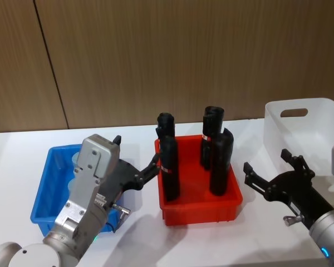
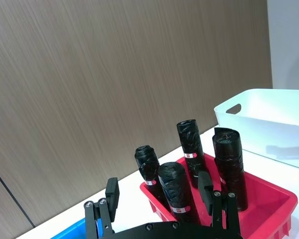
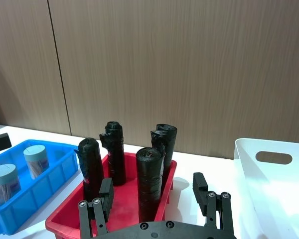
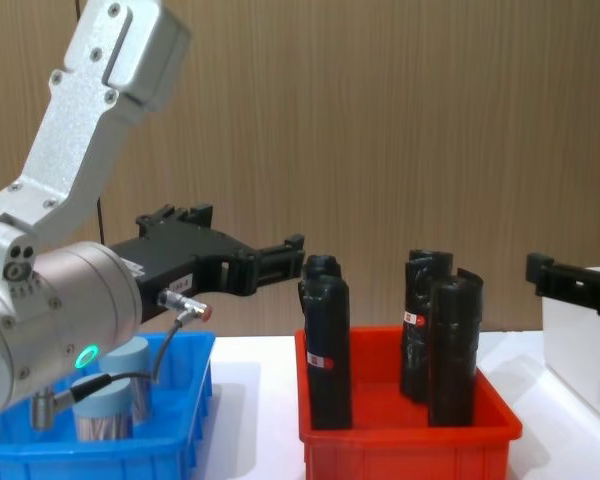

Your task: Pick the cotton swabs from the blue box and place them into the white box.

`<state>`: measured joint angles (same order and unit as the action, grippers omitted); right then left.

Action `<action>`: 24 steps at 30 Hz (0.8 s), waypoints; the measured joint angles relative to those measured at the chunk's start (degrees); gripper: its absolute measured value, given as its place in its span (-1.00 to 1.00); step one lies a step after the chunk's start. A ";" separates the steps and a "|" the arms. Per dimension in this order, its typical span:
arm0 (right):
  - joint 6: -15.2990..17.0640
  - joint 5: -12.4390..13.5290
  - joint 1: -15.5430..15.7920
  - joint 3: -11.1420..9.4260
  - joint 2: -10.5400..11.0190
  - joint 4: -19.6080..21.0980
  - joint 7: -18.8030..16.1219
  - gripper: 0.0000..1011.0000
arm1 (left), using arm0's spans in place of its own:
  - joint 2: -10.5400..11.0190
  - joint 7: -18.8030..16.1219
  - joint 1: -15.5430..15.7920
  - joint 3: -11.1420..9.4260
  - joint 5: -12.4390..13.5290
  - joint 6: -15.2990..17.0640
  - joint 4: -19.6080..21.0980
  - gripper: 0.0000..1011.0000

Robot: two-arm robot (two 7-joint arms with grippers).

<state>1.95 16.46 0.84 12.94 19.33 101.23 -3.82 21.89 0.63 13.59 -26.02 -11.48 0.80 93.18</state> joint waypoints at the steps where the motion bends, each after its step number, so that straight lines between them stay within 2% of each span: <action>1: 0.00 0.00 0.00 0.00 0.00 0.00 0.00 0.98 | 0.00 0.00 0.00 0.00 0.00 0.00 0.00 0.98; 15: 0.00 0.00 0.00 0.00 0.00 0.00 0.00 0.98 | -0.06 0.00 0.03 0.01 0.00 0.05 0.00 0.98; 24: 0.00 0.00 0.00 0.00 0.00 0.00 0.00 0.98 | -1.10 -0.99 0.94 0.12 0.36 1.64 -0.53 0.98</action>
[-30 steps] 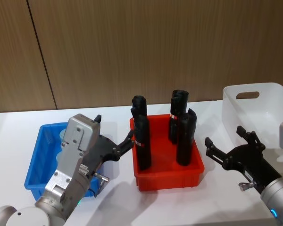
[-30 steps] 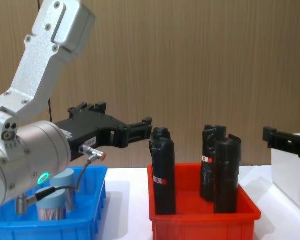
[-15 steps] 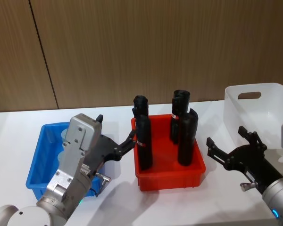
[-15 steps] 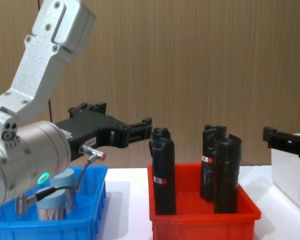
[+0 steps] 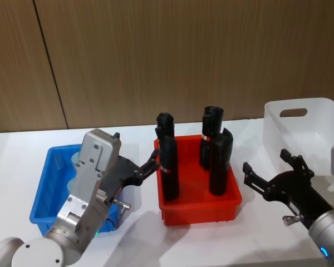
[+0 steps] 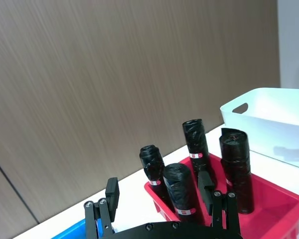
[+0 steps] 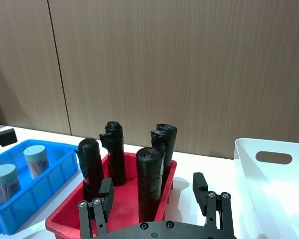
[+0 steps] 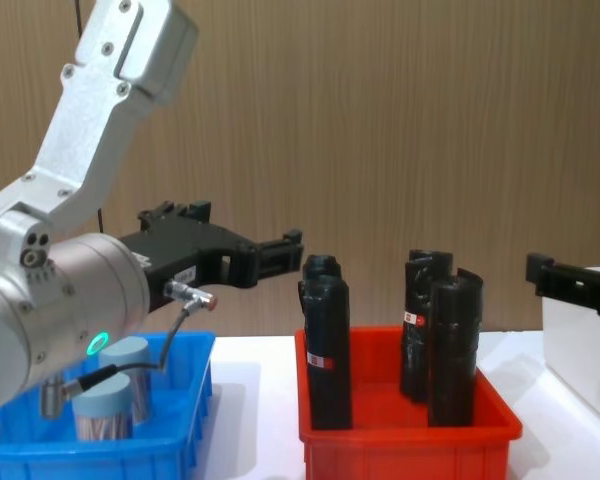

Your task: Pick the cotton swabs from the blue box and place them into the white box.

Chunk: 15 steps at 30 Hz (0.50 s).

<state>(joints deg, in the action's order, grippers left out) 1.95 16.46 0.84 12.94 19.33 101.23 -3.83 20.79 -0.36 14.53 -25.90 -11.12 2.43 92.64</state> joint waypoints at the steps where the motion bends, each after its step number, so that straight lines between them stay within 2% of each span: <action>1: 0.00 0.00 0.00 0.00 0.00 0.00 0.00 0.98 | -0.23 -0.35 0.21 0.08 0.01 0.41 -0.17 0.98; 10: 0.00 0.00 0.00 0.00 0.00 0.00 0.00 0.98 | -1.04 -2.76 1.15 0.86 -0.52 3.31 -1.23 0.98; 15: 0.00 0.00 0.00 0.00 0.00 0.00 0.00 0.98 | -1.27 -3.79 1.84 1.80 -2.04 5.03 -2.44 0.98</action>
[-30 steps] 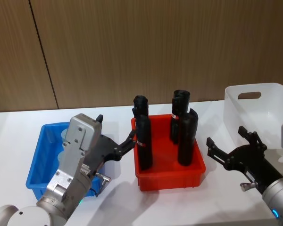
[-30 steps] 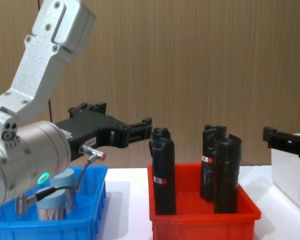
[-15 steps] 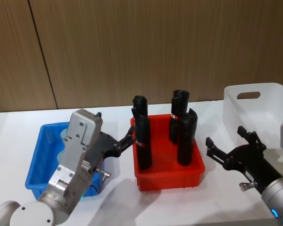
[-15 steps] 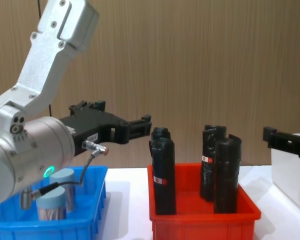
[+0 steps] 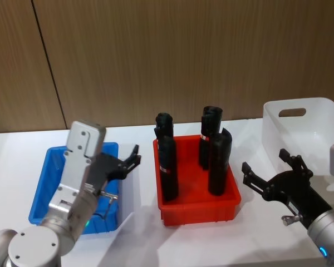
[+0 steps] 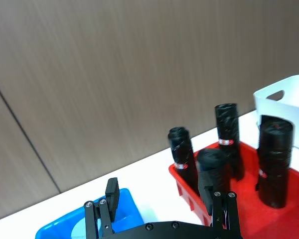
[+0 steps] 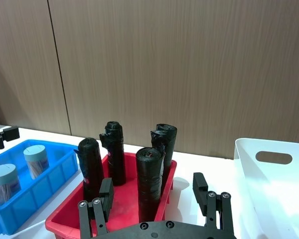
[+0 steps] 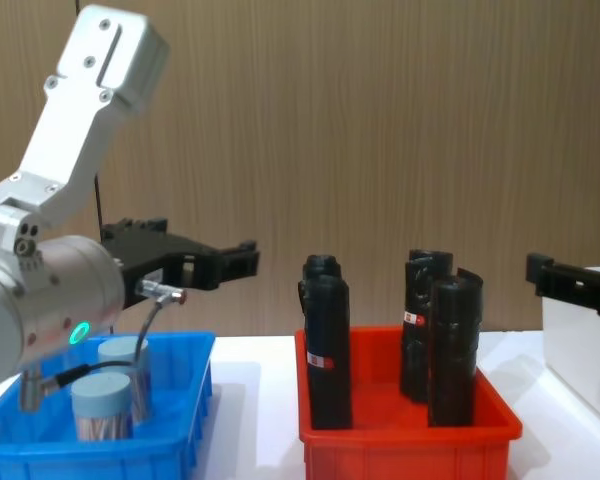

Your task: Pick the cotton swabs from the blue box and place them into the white box.

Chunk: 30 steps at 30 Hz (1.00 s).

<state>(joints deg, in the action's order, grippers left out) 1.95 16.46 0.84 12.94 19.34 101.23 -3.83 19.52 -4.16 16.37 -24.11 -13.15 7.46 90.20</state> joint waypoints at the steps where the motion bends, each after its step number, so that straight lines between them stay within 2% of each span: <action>1: 0.00 0.00 0.00 0.00 0.00 0.00 0.00 0.98 | -0.02 -0.08 0.14 0.19 -0.34 0.27 -0.27 0.98; 15: 0.00 0.00 0.00 0.00 0.00 0.00 0.00 0.98 | -0.29 1.83 3.16 3.30 -5.65 2.93 -6.53 0.98; 20: 0.00 0.00 0.00 0.00 0.00 0.00 0.00 0.98 | -0.41 4.03 4.39 4.51 -8.63 3.13 -9.89 0.98; 30: 0.00 0.00 0.00 0.00 0.00 0.00 0.00 0.98 | -0.53 6.78 5.73 5.76 -11.93 4.18 -13.88 0.98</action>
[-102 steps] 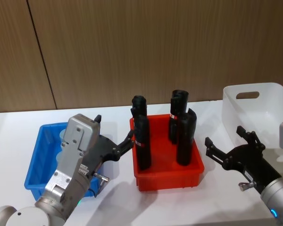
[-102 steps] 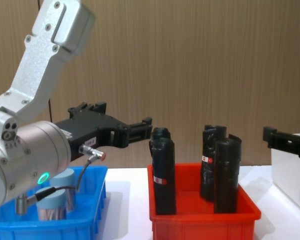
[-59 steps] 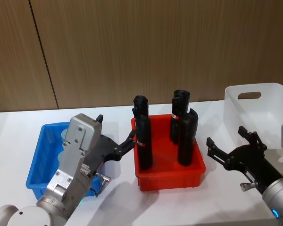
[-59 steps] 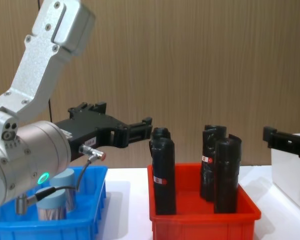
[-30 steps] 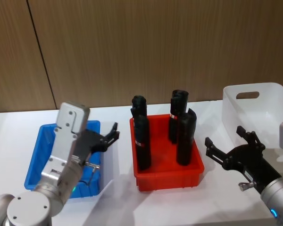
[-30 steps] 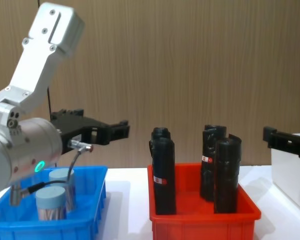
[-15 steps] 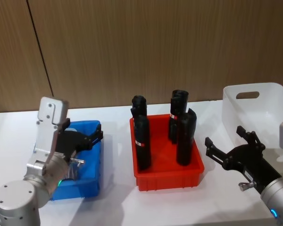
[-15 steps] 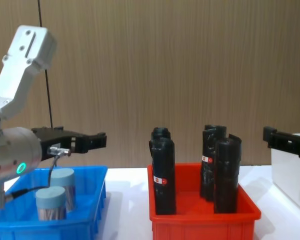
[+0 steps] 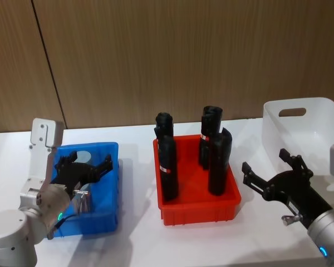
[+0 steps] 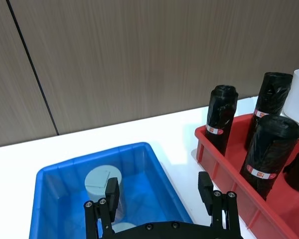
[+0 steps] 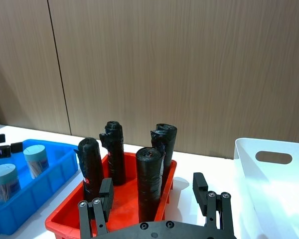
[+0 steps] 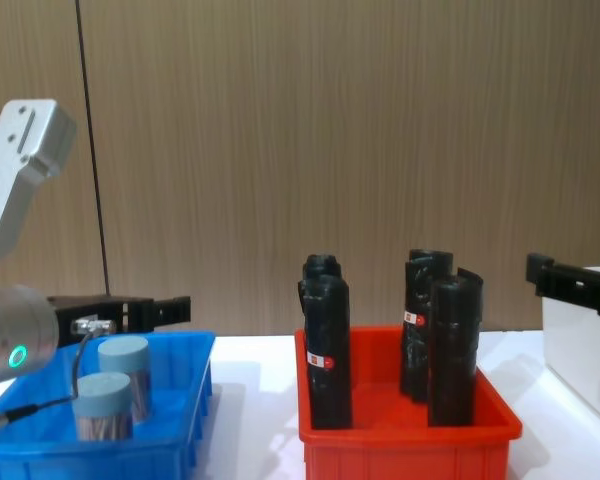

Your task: Pick the cotton swabs from the blue box and place them into the white box.

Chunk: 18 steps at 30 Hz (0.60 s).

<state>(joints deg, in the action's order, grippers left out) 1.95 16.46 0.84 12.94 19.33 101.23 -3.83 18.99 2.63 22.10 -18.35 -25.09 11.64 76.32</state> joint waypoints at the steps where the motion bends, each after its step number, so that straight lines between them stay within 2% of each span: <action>1: 0.00 0.00 0.00 0.00 0.00 0.00 0.00 0.98 | -0.01 0.29 0.13 0.18 -0.42 0.28 -0.50 0.98; 11: 0.00 0.00 0.00 0.00 0.00 0.00 0.00 0.98 | 0.05 0.81 0.36 0.99 -2.82 2.16 -2.29 0.98; 18: 0.00 0.00 0.00 0.00 0.00 0.00 0.00 0.98 | 0.21 -0.71 -0.17 1.31 -3.74 3.68 -2.25 0.98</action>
<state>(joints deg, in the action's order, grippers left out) 1.95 16.46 0.84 12.94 19.34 101.23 -3.83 19.20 1.91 21.93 -17.03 -28.82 15.32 74.07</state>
